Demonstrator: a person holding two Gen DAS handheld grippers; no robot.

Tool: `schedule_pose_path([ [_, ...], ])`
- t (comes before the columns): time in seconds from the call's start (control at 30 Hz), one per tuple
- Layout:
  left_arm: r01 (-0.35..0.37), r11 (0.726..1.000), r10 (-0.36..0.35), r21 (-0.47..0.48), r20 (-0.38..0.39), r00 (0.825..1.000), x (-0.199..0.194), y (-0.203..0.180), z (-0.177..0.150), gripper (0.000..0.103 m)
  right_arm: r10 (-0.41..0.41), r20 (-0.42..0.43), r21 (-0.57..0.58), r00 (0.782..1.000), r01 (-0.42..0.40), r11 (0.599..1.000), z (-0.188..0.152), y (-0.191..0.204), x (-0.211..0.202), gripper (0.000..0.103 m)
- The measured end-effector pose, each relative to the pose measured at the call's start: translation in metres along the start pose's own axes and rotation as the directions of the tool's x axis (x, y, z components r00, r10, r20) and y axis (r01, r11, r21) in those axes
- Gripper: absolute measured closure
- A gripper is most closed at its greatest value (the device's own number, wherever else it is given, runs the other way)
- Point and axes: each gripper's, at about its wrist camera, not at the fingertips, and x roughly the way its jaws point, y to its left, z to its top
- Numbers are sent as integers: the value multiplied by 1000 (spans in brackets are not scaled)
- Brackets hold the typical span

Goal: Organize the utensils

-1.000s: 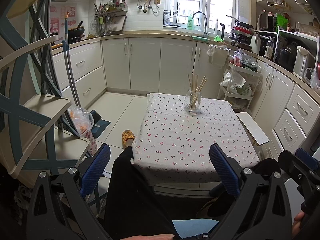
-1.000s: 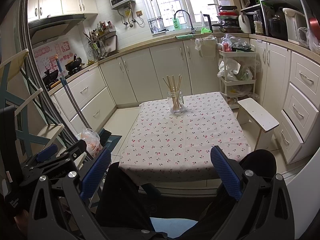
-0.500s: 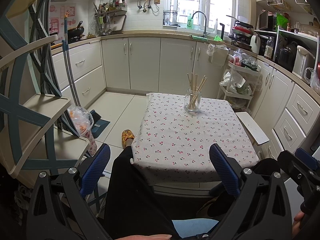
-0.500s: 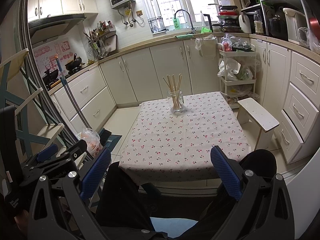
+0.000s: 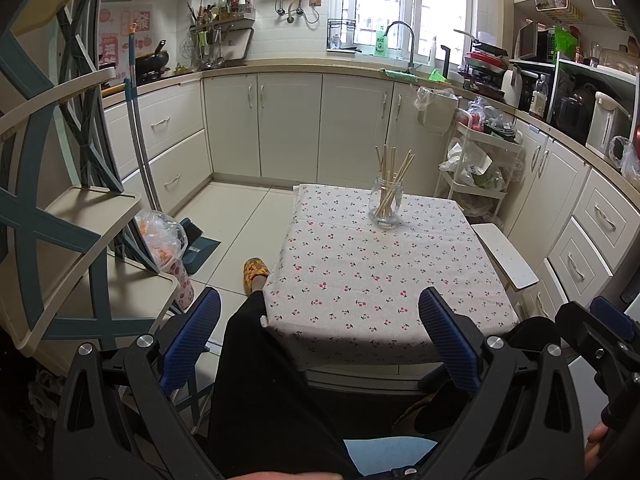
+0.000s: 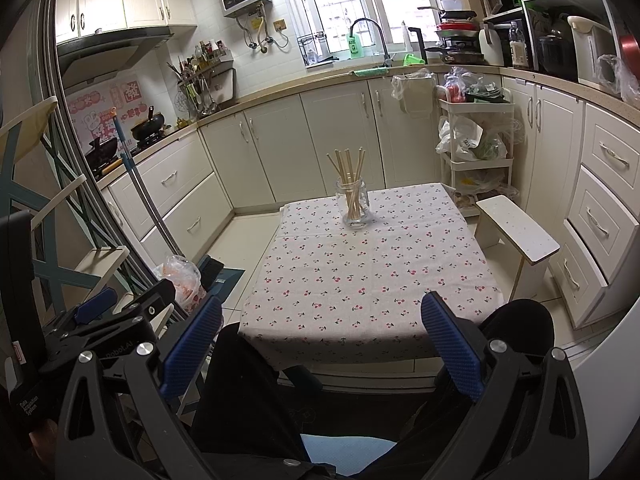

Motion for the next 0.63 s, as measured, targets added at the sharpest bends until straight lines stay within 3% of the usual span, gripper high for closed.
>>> schedule_pose_path([
  [0.2, -6, 1000, 7, -16, 42, 999, -8, -4, -7, 8, 1, -1, 1, 1000, -1, 1000, 0, 0, 0, 7],
  [0.63, 15, 1000, -14, -12, 19, 1000, -2, 3, -6, 8, 2, -2, 0, 1000, -2, 1000, 0, 3, -1, 7],
])
